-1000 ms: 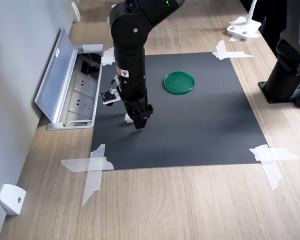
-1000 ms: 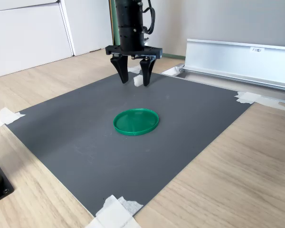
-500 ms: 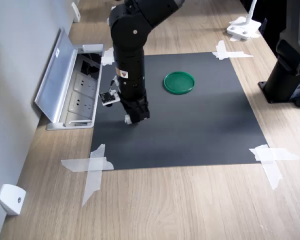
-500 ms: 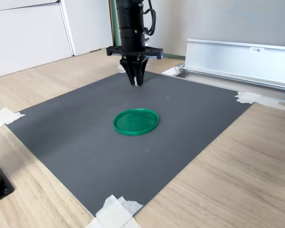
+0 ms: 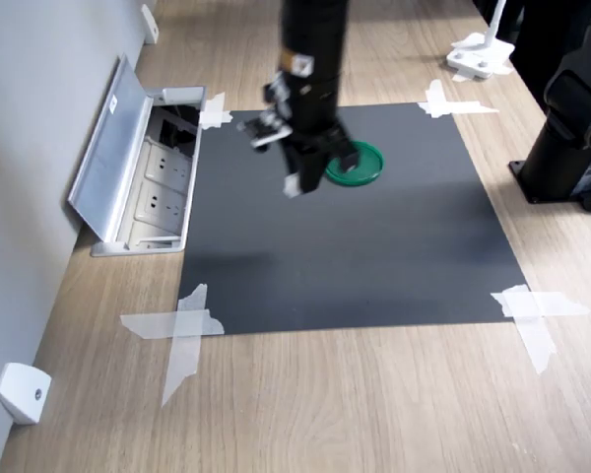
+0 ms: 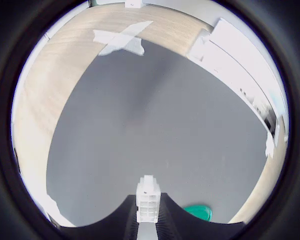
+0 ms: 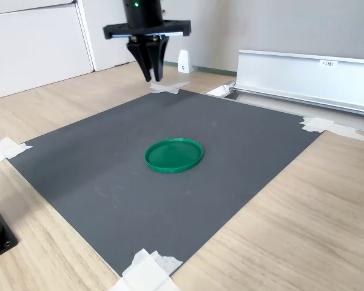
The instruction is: Grasp a white terminal and put it on the green lid.
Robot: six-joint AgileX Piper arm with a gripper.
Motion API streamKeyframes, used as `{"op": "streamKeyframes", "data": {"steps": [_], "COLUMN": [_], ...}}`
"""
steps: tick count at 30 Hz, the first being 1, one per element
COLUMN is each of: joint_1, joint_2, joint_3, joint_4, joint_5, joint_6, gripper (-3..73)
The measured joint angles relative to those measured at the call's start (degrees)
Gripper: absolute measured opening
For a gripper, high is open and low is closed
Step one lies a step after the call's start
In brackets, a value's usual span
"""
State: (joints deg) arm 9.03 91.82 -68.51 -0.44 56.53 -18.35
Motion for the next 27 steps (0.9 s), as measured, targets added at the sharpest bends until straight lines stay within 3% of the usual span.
{"op": "streamKeyframes", "data": {"steps": [7,14,21,27], "joint_1": [-9.9,-19.4,-20.3,-20.3], "joint_2": [-11.4,-13.6,-8.6,-4.5], "joint_3": [11.3,18.3,19.3,19.3], "joint_4": [-0.2,-0.7,-0.9,-0.9], "joint_5": [0.4,-3.0,-10.6,-11.1], "joint_6": [-2.4,-7.2,-8.8,-8.8], "gripper": [9.2,9.2,9.2,9.2]}}
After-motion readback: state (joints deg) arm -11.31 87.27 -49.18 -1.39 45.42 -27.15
